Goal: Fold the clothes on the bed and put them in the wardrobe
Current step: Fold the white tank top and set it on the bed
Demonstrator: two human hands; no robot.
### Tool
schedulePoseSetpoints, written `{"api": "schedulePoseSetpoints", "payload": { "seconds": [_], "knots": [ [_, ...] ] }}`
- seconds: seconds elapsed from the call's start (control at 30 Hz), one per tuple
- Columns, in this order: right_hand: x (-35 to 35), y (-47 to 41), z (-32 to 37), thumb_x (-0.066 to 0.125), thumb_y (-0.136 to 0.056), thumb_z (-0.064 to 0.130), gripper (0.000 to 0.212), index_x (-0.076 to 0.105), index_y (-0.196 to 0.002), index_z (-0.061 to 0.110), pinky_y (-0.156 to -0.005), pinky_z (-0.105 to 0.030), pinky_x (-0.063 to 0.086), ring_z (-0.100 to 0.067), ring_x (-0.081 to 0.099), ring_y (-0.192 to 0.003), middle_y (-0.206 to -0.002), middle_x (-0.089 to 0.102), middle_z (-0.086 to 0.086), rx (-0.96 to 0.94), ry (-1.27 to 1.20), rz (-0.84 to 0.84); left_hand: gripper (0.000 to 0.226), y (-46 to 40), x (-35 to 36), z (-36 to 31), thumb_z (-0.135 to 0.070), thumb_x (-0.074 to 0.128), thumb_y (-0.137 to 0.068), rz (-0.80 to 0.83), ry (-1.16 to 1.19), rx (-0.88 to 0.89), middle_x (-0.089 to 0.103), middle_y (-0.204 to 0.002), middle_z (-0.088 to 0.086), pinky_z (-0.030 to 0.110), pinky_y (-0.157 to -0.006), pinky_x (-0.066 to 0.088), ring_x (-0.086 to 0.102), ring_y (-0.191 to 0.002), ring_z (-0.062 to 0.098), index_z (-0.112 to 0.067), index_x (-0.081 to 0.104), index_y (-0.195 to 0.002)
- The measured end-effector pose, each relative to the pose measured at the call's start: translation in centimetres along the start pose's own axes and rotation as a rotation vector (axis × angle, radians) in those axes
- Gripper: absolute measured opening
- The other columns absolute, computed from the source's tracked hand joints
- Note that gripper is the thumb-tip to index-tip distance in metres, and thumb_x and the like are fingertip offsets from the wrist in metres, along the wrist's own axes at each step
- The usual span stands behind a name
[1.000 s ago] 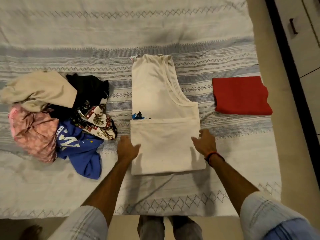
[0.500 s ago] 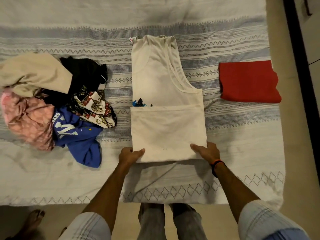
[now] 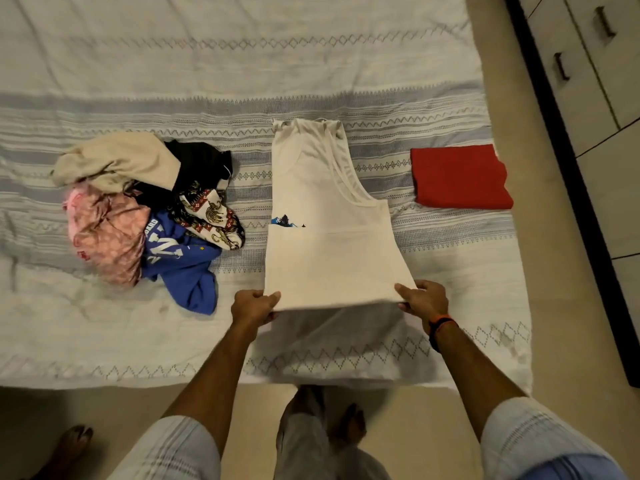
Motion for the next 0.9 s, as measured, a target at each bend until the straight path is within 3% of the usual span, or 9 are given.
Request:
{"api": "schedulePoseSetpoints", "payload": {
  "seconds": [0.1, 0.23, 0.4, 0.57, 0.67, 0.9],
  "knots": [
    [-1.5, 2.1, -0.6, 0.075, -0.082, 0.005, 0.037, 0.056, -0.112, 0.013, -0.064, -0.036, 0.060, -0.028, 0.067, -0.089, -0.110, 0.060, -0.013, -0.069, -0.040, -0.013, 0.048, 2.7, -0.7, 0.8, -0.006, 0.076, -0.083, -0.049, 0.045, 0.064, 0.056, -0.122, 0.020, 0.029, -0.051, 0.058, 0.062, -0.096, 0.031, -0.003, 0.050, -0.123],
    [-3.6, 4.9, -1.6, 0.070, -0.084, 0.002, 0.028, 0.065, -0.105, 0.021, -0.066, -0.035, 0.059, -0.029, 0.069, -0.087, -0.112, 0.065, -0.014, -0.191, -0.064, 0.063, 0.030, 6.0, -1.6, 1.9, -0.001, 0.071, -0.084, -0.072, 0.091, 0.176, 0.060, -0.120, 0.023, 0.027, -0.050, 0.058, 0.064, -0.088, 0.031, -0.018, 0.058, -0.105],
    [-5.6, 8.0, -2.0, 0.066, -0.086, -0.004, 0.014, 0.074, -0.088, 0.008, -0.057, -0.021, 0.055, -0.020, 0.066, -0.076, -0.100, 0.071, -0.016, -0.170, -0.068, 0.123, 0.015, 10.0, -1.8, 3.2, 0.004, 0.063, -0.088, 0.025, 0.120, 0.173, 0.069, -0.111, 0.015, 0.021, -0.058, 0.058, 0.064, -0.084, 0.018, -0.007, 0.074, -0.089],
    [-6.8, 9.6, -1.4, 0.065, -0.085, -0.005, 0.014, 0.074, -0.087, 0.005, -0.061, -0.024, 0.059, -0.021, 0.065, -0.072, -0.093, 0.071, -0.017, -0.198, -0.080, 0.142, 0.015, 12.4, -2.6, 3.5, 0.007, 0.064, -0.086, 0.028, 0.215, 0.139, 0.069, -0.102, 0.015, 0.024, -0.065, 0.060, 0.064, -0.085, 0.021, -0.004, 0.072, -0.081],
    [-6.7, 9.7, 0.1, 0.065, -0.085, -0.005, 0.016, 0.073, -0.082, 0.008, -0.061, -0.024, 0.060, -0.020, 0.065, -0.070, -0.090, 0.070, -0.015, -0.217, -0.112, 0.147, 0.008, 12.8, -2.7, 1.8, 0.007, 0.064, -0.086, 0.036, 0.278, 0.148, 0.067, -0.097, 0.015, 0.024, -0.065, 0.060, 0.063, -0.085, 0.024, 0.001, 0.070, -0.085],
    [-5.1, 6.7, 5.7, 0.069, -0.084, -0.002, 0.011, 0.074, -0.092, 0.004, -0.060, -0.025, 0.056, -0.023, 0.068, -0.076, -0.095, 0.071, -0.018, -0.205, -0.194, 0.126, 0.006, 10.4, -2.4, -4.3, 0.002, 0.066, -0.088, 0.033, 0.359, 0.175, 0.068, -0.089, 0.011, 0.019, -0.056, 0.057, 0.066, -0.074, 0.018, -0.002, 0.069, -0.085]
  ]
}}
Point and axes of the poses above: each hand's wrist, its own y-axis away from the middle knuckle, its own x-axis out of the palm, z = x × y, the point moved 7 cm from there along -y, towards the middle knuckle
